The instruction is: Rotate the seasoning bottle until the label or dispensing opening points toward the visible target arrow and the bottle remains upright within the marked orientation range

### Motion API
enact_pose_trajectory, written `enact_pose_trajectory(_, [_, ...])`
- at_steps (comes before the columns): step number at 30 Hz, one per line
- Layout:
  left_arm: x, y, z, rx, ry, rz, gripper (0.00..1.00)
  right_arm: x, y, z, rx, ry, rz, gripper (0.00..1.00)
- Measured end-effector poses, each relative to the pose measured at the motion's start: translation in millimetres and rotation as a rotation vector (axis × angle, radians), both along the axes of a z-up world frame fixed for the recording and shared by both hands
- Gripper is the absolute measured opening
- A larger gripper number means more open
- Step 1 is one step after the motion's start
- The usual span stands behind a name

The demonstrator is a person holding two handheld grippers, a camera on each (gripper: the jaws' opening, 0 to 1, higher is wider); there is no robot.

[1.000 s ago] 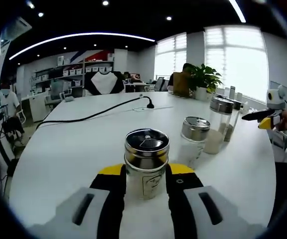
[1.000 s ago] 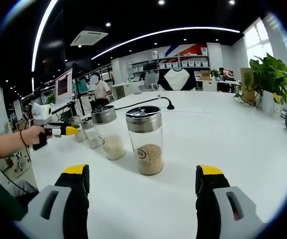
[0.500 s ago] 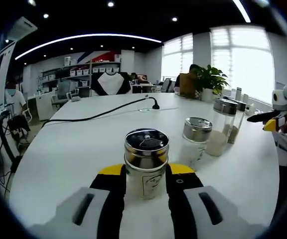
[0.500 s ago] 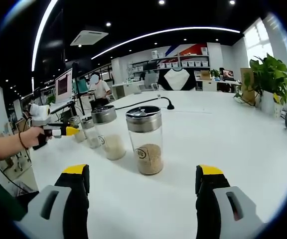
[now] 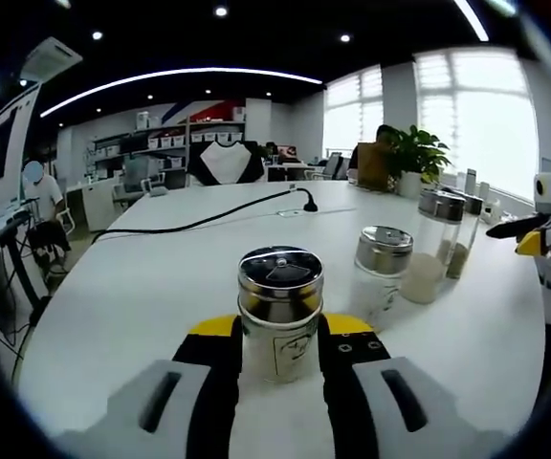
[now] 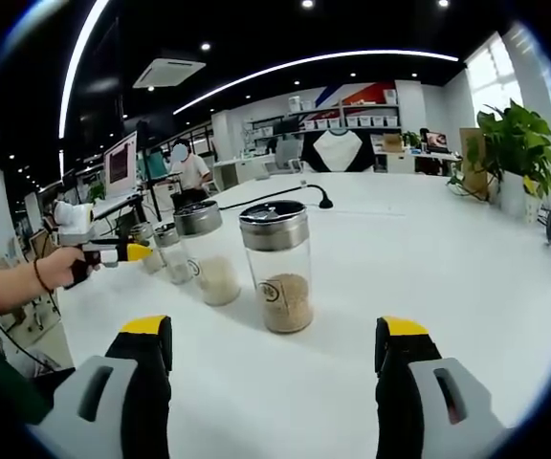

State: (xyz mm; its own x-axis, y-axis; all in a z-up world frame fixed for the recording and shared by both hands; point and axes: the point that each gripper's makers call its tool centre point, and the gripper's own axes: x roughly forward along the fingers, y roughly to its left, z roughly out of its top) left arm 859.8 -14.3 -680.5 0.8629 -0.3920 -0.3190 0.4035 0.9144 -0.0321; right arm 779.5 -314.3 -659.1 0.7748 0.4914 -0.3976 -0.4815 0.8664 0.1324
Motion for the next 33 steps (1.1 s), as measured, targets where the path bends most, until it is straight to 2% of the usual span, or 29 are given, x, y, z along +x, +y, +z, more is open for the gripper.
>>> enact_pose_trajectory(7, [-0.9, 0.4, -0.2, 0.012, -0.008, 0.015, 0.33, -1.8, 4.8, 3.2, 0.022, -0.013, 0.015, 0.89])
enact_pose_trajectory(16, [-1.3, 0.8, -1.2, 0.049, -0.021, 0.020, 0.34, -1.2, 5.1, 3.7, 0.013, -0.013, 0.016, 0.89])
enact_pose_trajectory(17, [-1.9, -0.3, -1.0, 0.051, -0.025, 0.017, 0.37, -1.1, 5.4, 3.5, 0.013, -0.012, 0.017, 0.89])
enact_pose_trajectory(20, [-4.3, 2.1, 1.5, 0.079, -0.049, 0.045, 0.59, -0.8, 5.7, 4.0, 0.005, -0.011, 0.020, 0.89])
enact_pose_trajectory(22, [-7.0, 2.7, 3.1, 0.092, -0.057, 0.045, 0.60, -0.3, 5.2, 4.8, 0.001, -0.015, 0.019, 0.89])
enact_pose_trajectory(25, [-12.7, 2.9, 8.7, 0.061, -0.064, 0.052, 0.60, 0.7, 4.2, 5.0, 0.004, -0.015, 0.014, 0.89])
enact_pose_trajectory(29, [-19.0, 4.4, 20.7, 0.065, -0.103, 0.064, 0.61, 1.0, 5.0, 4.9, 0.004, -0.016, 0.015, 0.89])
enact_pose_trajectory(32, [-24.7, -3.1, 30.6, -0.022, -0.114, 0.048, 0.63, 0.9, 6.7, 5.5, 0.015, -0.015, 0.017, 0.89])
enact_pose_trajectory(33, [-27.6, -3.5, 33.1, -0.023, -0.117, 0.046, 0.64, 0.9, 7.0, 5.7, 0.015, -0.016, 0.018, 0.89])
